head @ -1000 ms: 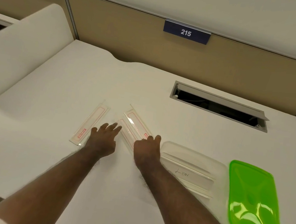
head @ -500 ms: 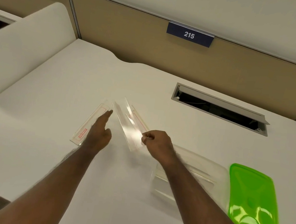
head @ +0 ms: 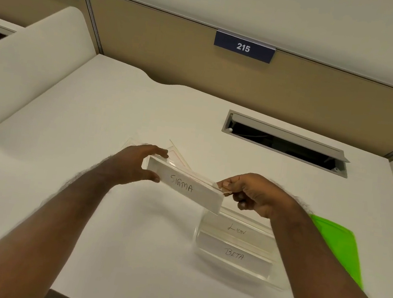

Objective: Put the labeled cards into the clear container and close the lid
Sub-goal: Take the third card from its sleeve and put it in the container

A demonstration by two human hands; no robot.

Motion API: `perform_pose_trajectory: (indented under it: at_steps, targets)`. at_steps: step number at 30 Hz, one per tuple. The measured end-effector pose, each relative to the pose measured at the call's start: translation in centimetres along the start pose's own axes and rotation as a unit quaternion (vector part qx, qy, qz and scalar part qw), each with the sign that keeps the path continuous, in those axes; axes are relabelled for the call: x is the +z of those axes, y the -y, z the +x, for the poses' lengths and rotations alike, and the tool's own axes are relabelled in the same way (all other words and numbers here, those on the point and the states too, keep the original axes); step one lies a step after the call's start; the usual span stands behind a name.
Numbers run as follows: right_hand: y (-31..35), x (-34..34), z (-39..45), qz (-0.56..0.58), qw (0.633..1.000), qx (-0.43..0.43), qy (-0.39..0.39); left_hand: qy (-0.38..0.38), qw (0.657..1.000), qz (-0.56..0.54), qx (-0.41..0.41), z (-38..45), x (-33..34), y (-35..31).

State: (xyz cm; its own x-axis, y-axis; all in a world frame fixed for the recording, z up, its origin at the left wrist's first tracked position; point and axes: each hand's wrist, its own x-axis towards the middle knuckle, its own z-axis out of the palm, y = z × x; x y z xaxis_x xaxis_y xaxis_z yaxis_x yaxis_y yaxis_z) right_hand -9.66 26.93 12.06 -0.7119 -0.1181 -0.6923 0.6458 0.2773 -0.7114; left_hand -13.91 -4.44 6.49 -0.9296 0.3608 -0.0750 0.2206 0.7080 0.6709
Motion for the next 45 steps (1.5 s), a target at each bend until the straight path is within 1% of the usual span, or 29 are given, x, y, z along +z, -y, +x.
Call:
perform_pose_trajectory:
  at_steps: [2,4,6,8,11,13,15,21,24,28,33,37,40,43,45]
  targets:
    - [-0.6,-0.7,-0.3,0.001,1.0,0.005,0.006,0.021,0.999,-0.023,-0.012,0.1,-0.2,-0.5]
    - [-1.2,-1.5,-0.8,-0.01,1.0,-0.017,0.005,0.035,0.998,-0.053,-0.019,0.1,-0.4,-1.2]
    - [-1.8,-2.5,-1.5,-0.028,0.997,-0.065,-0.007,0.033,0.996,-0.08,-0.018,0.0,-0.7,-2.1]
    - [-2.3,-3.6,-2.4,-0.017,0.994,-0.111,-0.014,0.025,0.995,-0.1,-0.011,-0.2,-0.9,-3.3]
    - [-2.9,-5.2,-4.2,-0.034,0.984,-0.175,-0.019,0.016,0.995,-0.095,0.007,-0.5,-1.1,-5.6]
    - [-3.4,-6.0,-5.4,-0.069,0.971,-0.225,-0.045,0.02,0.995,-0.091,0.018,-0.6,-1.0,-7.2]
    - [-3.9,-6.7,-6.4,-0.091,0.959,-0.255,-0.087,0.024,0.996,-0.082,0.027,-0.6,-0.8,-8.7]
    - [-5.7,-8.6,-9.2,-0.129,0.935,-0.285,-0.166,0.028,0.996,-0.062,0.051,-1.0,0.6,-12.6]
    - [-6.5,-9.4,-10.4,-0.148,0.925,-0.282,-0.207,0.03,0.996,-0.05,0.063,-1.1,1.6,-14.0]
    - [-7.4,-10.2,-11.5,-0.181,0.91,-0.282,-0.243,0.036,0.996,-0.043,0.069,-0.9,3.2,-14.9]
    - [-9.3,-11.2,-11.6,-0.24,0.895,-0.248,-0.282,0.044,0.996,-0.01,0.071,-0.7,5.5,-15.2]
    - [-11.5,-11.4,-10.7,-0.288,0.882,-0.215,-0.303,0.051,0.991,0.096,0.076,-0.6,8.0,-15.1]
    - [-13.1,-11.1,-9.6,-0.356,0.863,-0.166,-0.317,0.067,0.979,0.178,0.078,-0.7,10.1,-14.8]
    - [-14.5,-10.0,-8.4,-0.448,0.826,-0.13,-0.316,0.088,0.959,0.259,0.08,-0.8,12.1,-14.3]
    - [-15.2,-9.2,-7.6,-0.51,0.791,-0.119,-0.315,0.097,0.942,0.31,0.087,-0.9,13.3,-14.0]
